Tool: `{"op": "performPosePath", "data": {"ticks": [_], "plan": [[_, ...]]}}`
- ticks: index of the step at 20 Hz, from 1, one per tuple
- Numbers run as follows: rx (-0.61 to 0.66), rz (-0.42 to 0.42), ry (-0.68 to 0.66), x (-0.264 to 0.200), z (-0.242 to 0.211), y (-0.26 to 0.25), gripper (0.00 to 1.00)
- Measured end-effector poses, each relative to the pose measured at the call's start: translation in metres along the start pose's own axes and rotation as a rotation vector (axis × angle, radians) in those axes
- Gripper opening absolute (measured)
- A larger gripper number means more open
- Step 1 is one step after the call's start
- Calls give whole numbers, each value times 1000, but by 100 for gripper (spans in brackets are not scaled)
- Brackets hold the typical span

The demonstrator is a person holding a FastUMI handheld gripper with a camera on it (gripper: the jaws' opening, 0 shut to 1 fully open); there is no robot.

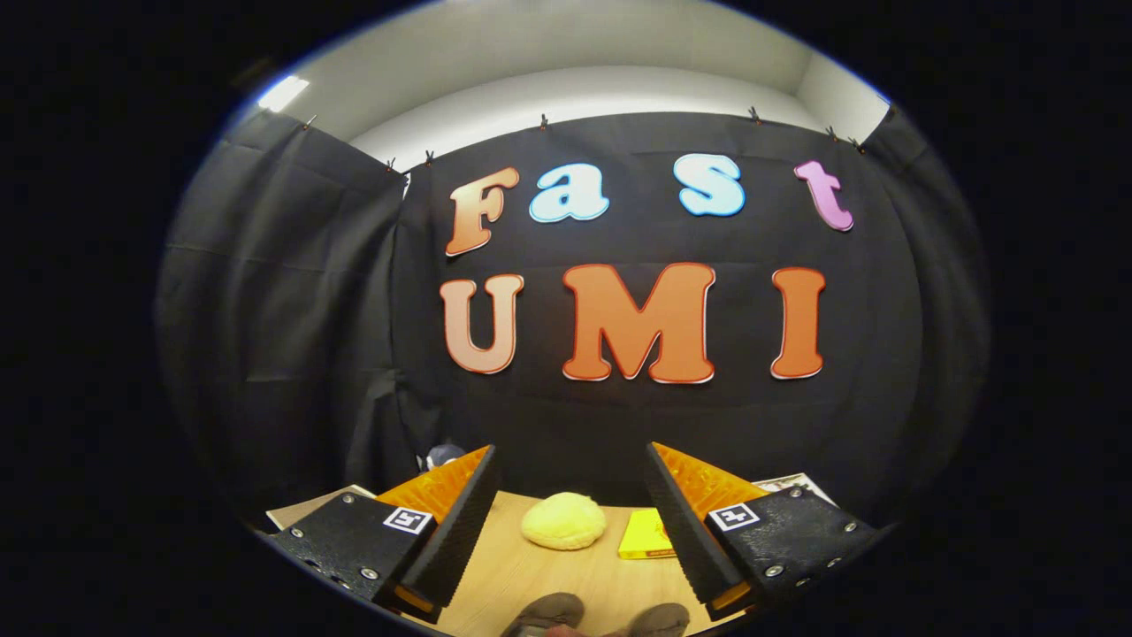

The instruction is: Open the storage box then place both shoes into the box .Put the left shoe in first, then the right shoe, with the right side of both shoes facing outward in a uniform manner.

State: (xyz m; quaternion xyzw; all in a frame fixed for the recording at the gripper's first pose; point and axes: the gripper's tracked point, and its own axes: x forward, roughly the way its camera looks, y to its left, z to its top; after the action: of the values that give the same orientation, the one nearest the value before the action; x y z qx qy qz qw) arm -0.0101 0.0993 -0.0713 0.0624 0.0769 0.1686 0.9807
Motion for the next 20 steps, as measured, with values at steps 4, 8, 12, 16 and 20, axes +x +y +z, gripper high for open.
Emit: {"op": "performPosePath", "data": {"ticks": [4,8,12,16,20], "plan": [[143,148,119,7,-52,42,98],[316,333,305,9,-121,95,98],[586,523,528,-7,-182,152,98],[786,618,673,-22,-222,192,97],[962,692,802,-28,-258,217,95]]}}
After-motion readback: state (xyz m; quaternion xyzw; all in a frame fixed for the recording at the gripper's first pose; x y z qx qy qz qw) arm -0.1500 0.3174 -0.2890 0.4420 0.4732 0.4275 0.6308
